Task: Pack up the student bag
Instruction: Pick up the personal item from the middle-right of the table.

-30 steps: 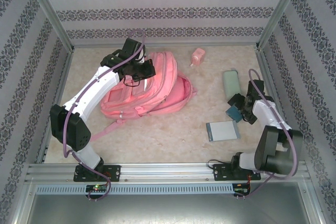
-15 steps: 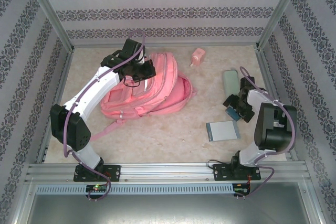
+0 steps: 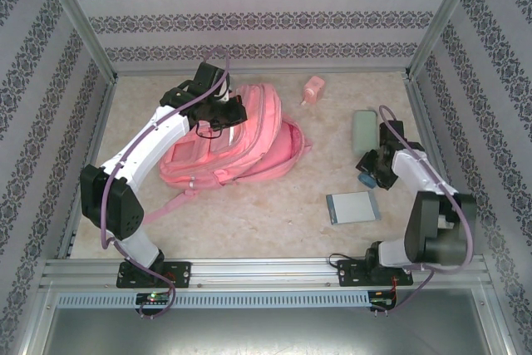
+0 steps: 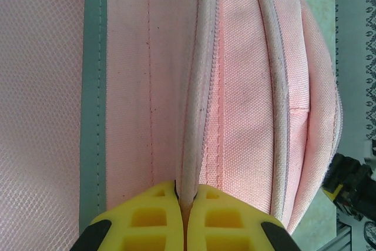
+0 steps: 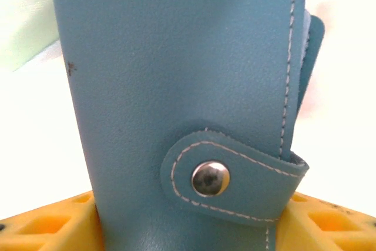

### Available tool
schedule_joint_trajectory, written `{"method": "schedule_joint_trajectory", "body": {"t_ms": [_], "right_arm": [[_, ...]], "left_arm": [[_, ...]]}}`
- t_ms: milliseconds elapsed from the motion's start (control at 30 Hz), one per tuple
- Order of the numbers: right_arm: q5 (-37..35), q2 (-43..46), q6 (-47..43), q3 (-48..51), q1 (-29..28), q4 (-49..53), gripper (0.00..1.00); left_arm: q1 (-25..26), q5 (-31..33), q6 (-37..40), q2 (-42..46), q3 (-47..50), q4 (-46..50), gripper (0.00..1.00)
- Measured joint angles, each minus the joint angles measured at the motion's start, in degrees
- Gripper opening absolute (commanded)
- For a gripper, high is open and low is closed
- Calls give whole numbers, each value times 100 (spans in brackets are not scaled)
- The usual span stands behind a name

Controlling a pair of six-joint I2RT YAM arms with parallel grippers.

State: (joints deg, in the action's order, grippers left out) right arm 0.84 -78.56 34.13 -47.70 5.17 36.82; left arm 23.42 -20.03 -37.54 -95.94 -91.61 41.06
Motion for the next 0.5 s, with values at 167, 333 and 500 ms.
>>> {"method": "schedule_joint_trajectory", "body": {"t_ms": [167, 333, 500], "right_arm": [[42, 787, 68, 2, -662, 181, 61], [302, 973, 81, -232, -1628, 131, 61], [566, 415, 44, -1012, -2594, -136, 61]], "left_arm": [[-109, -164, -4, 31, 24, -50, 0], [-291, -448, -13, 184, 188, -197, 0], [-387, -549, -15, 343, 286, -284, 0]]}}
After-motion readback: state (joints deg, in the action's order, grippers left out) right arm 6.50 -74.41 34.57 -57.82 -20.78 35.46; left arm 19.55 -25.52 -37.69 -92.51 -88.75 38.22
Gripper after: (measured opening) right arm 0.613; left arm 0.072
